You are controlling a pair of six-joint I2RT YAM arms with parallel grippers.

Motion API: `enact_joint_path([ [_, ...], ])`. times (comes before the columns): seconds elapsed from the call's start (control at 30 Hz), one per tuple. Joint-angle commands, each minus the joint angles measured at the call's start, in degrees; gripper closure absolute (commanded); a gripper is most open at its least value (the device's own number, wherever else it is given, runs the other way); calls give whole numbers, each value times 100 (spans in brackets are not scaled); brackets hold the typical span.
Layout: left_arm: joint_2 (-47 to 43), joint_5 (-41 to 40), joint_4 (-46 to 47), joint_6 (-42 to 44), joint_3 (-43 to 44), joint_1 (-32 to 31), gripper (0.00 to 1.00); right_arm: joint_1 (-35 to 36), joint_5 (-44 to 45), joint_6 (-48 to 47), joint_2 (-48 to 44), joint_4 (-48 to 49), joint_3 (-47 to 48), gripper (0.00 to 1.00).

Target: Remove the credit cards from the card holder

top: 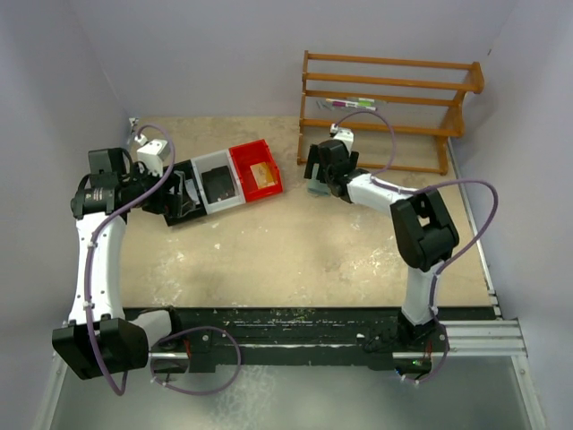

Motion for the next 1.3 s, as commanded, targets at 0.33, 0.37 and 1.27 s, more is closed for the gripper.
enact_joint_path([
  [0.33,-79,548,-167,82,521,23,1,122,216,-580,782,-19,664,5],
  [0.37,-84,555,-165,80,530,25,1,135,148,-635,836,-5,702,6],
  [1.27,-481,664,-950,439,962,25,1,1466,219,-965,-441,60,-1192,33],
])
